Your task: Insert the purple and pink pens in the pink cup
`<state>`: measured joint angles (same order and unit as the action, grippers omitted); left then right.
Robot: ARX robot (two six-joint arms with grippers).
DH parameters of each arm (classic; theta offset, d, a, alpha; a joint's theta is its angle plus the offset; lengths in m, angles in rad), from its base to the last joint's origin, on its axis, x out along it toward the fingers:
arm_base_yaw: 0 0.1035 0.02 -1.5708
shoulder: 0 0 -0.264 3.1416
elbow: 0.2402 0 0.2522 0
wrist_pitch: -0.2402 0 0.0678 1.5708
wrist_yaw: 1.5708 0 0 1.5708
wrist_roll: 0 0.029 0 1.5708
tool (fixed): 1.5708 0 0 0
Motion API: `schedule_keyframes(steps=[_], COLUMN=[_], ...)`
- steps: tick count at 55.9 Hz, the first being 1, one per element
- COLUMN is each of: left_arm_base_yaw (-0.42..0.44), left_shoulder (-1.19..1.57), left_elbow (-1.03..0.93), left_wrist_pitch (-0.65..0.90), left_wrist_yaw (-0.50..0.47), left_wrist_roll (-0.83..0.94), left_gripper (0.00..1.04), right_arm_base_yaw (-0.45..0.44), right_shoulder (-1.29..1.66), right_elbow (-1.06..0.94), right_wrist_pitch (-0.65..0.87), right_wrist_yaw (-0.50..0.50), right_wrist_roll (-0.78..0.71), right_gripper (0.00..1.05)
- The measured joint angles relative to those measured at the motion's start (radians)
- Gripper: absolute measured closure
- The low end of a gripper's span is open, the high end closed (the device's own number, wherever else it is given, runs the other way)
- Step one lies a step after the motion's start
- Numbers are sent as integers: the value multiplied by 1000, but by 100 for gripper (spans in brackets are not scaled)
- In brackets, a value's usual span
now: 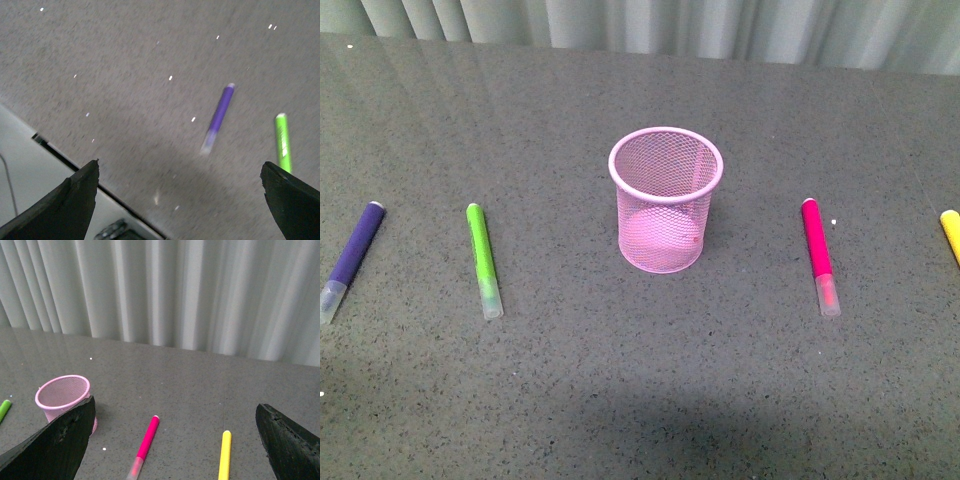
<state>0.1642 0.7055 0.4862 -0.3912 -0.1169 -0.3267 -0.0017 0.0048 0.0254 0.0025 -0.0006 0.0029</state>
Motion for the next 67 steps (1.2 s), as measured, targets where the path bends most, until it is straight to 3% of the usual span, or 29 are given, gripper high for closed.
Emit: schedule_keyframes(steps=[12, 26, 32, 46, 67], left_arm_base_yaw=[131, 107, 67, -18, -7], left_shoulder=[419, 836, 970, 1129, 1228], left_elbow=[397, 710, 713, 621, 573], left_wrist_pitch=[136, 147, 175, 272, 335], left_wrist_yaw=[148, 222, 212, 288, 308], left_wrist_roll=[137, 269, 308, 327, 329], left_gripper=[8, 8, 8, 8, 8], right_arm_base_yaw=[0, 0, 0, 0, 0], right_shoulder=[0, 0, 0, 0, 0], right_elbow=[0, 0, 0, 0, 0], right_wrist_pitch=[0, 0, 0, 0, 0], right_wrist_yaw=[1, 1, 0, 1, 1], right_wrist_roll=[0, 0, 0, 0, 0], right_gripper=[7, 7, 7, 7, 7])
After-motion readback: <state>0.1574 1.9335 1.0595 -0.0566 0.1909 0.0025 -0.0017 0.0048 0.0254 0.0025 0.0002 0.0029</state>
